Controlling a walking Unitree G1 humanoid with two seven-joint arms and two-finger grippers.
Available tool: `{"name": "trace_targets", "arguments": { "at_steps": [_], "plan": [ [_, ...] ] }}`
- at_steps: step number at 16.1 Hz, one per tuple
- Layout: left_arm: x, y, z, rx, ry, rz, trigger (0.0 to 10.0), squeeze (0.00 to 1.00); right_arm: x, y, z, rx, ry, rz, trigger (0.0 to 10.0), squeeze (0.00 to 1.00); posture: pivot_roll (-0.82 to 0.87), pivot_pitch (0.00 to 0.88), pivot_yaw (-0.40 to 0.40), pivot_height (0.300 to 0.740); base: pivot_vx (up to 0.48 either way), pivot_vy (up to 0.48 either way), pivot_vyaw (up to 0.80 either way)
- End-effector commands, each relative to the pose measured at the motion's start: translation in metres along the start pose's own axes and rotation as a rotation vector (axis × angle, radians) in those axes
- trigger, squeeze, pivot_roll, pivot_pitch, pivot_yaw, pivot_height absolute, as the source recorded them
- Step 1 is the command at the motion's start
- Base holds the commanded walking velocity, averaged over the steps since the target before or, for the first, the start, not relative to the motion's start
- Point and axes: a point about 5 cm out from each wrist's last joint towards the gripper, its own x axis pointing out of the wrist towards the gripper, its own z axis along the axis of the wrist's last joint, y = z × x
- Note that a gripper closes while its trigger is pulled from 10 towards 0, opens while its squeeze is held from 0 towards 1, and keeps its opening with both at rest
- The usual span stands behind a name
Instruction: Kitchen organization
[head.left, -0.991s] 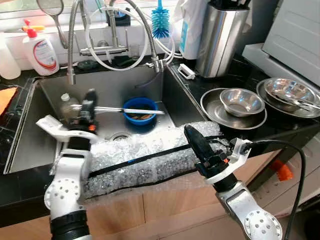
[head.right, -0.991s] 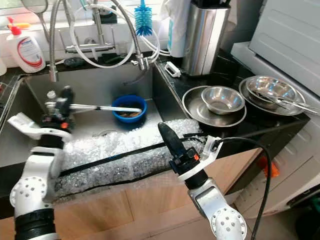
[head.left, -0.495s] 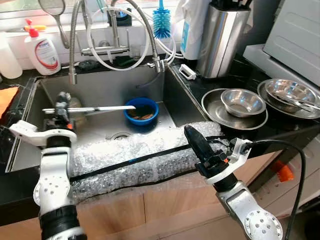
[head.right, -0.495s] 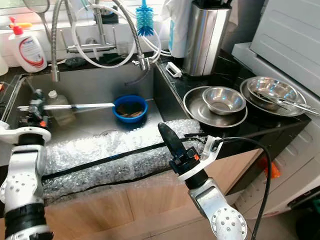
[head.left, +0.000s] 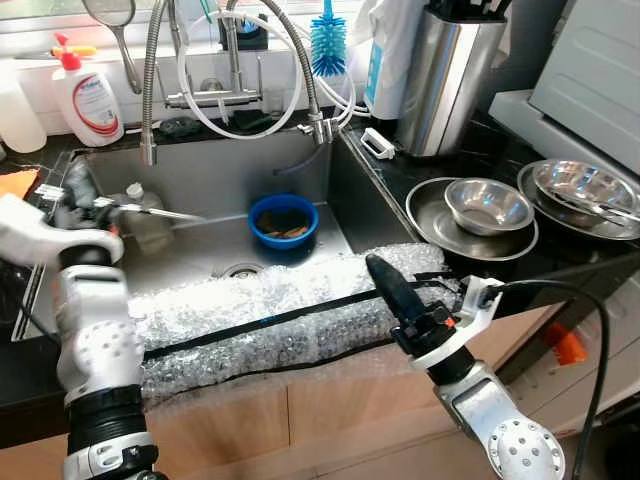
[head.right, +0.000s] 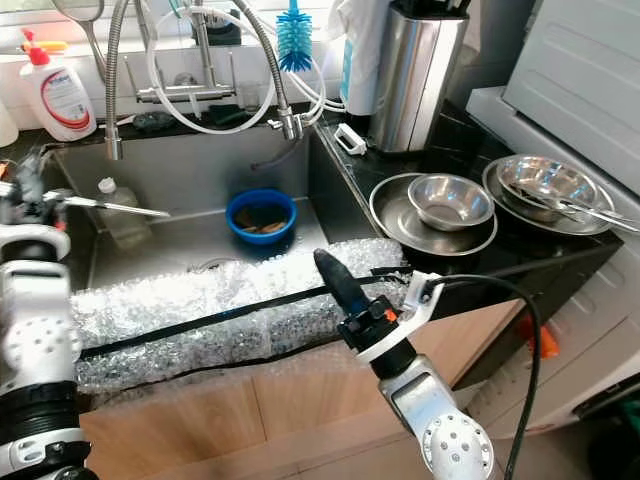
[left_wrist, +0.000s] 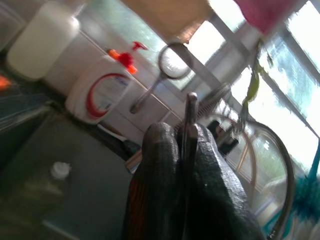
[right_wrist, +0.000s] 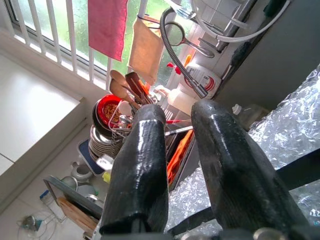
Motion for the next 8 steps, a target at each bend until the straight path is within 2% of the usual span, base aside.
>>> {"name": "trace_targets", "arguments": {
  "at_steps": [1,2,4,8],
  "plan": [
    [0.001,-0.009,0.0,0.152,-0.012,-0.054,10.0,0.0,0.001,0.003,0.002,-0.033,0.005,0.012,10.0,0.0,-0.03,0.0,-0.024,0.74,0.0,0.0,0.0],
    [-0.002,-0.012,-0.009,0.266,0.021,-0.091,10.0,0.0,0.002,0.004,-0.001,-0.06,0.031,0.009,10.0,0.0,-0.03,0.0,-0.022,0.74,0.0,0.0,0.0],
    [-0.008,-0.018,-0.021,0.417,0.061,-0.151,10.0,0.0,0.003,0.004,-0.001,-0.082,0.036,0.006,10.0,0.0,-0.03,0.0,-0.02,0.74,0.0,0.0,0.0],
    [-0.017,-0.019,-0.041,0.552,0.145,-0.213,10.0,0.0,0.009,0.006,0.001,-0.134,0.043,0.001,10.0,0.0,-0.03,0.0,-0.017,0.74,0.0,0.0,0.0]
  ]
}}
